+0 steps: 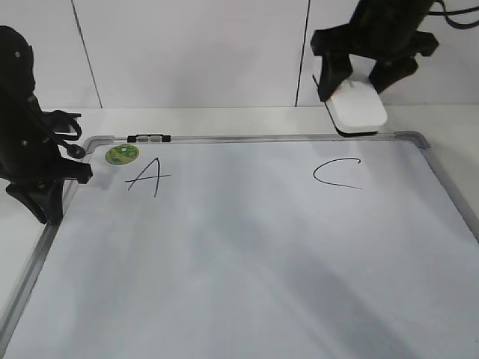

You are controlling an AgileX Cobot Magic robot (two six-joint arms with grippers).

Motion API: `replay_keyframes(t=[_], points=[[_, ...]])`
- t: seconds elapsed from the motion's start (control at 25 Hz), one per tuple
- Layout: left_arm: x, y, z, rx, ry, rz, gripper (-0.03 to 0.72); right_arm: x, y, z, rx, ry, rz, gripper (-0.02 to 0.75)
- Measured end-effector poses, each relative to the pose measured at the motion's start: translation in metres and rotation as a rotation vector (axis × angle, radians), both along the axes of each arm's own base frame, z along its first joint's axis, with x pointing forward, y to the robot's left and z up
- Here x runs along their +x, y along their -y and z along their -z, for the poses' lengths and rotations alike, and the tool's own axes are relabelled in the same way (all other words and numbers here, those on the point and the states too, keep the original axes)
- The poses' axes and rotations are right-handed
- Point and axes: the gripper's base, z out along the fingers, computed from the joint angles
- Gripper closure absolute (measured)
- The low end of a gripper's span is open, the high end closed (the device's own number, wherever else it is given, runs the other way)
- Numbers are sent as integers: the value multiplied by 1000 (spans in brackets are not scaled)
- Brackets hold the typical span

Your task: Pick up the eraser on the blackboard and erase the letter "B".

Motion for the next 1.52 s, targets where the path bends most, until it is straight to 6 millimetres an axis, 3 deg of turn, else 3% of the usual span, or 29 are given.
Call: replay_keyframes(t=[0.32, 0.52, 0.96, 1.52], points=[[-1, 1, 0, -6, -8, -4, 648, -49, 30, 31, -142, -151, 42, 175], [-1, 1, 0, -9, -12, -6, 648, -59, 56, 57, -192, -249, 99, 175], [-1, 1, 0, -10, -15, -6, 648, -40, 110, 70, -149, -157, 176, 175], [-2, 1, 0, -11, -19, -7, 646, -20, 119, 113, -128, -190, 119, 175]])
